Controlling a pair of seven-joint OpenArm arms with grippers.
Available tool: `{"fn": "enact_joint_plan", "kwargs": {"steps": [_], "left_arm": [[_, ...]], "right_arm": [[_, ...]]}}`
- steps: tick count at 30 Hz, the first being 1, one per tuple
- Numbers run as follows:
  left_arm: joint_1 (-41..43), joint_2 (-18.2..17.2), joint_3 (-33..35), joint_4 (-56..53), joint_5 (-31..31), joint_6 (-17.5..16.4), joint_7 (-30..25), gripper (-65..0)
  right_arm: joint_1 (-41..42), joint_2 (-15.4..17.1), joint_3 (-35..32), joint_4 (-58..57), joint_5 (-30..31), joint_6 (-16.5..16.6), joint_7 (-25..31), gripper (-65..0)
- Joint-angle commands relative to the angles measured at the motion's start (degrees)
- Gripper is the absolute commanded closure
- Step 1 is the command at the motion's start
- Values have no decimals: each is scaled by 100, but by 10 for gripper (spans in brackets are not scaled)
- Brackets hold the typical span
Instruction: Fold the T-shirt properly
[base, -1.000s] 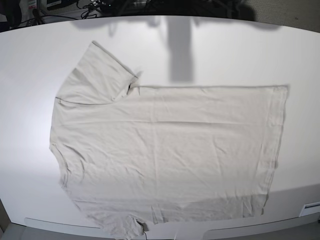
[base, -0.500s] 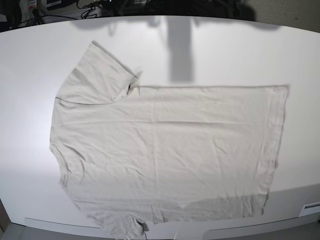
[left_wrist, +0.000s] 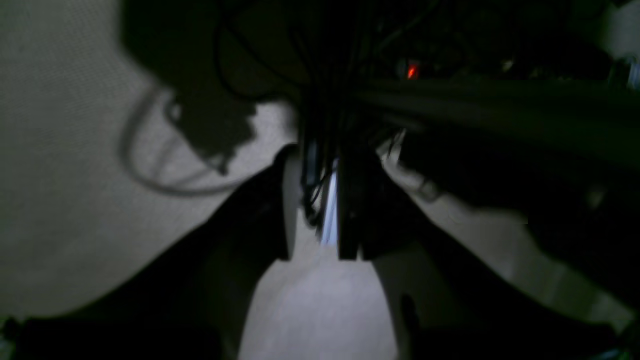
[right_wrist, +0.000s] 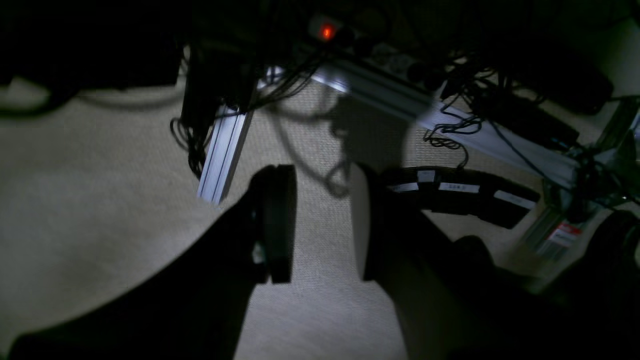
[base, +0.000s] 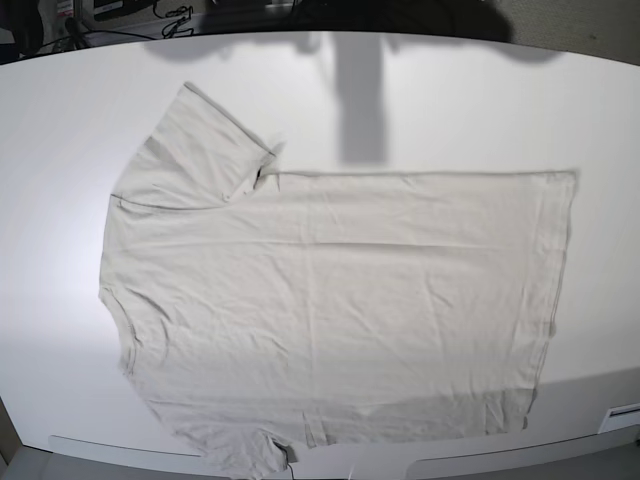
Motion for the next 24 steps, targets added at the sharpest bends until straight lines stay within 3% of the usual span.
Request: {"fn": "enact_joint_plan", "kwargs": {"steps": [1,8,15,19,24], "left_arm": [[234,-7,177,260,-179,-66,28,-136],[1663,-50,1217,2553,-1154,-66,629,-139],[2914,-184,1268,4918,-1200,-63,876,-142],[3469,-555,1266,6131,-1384,-63,1082,-142],[3718,-1121,1268,7528,-1443,31,1766,-143]], "right_arm": [[-249,118,-81,245,35,13,59,-196],[-1637,745,-225,2341,160,15,-304,-196],[-2957,1574,-214,4374,162,-50,-304,-196],[-3543,2059,-214,5381,157,-549,-422,-196],[-4013,2660,-214,6570,107,-1231,-931,-196]]}}
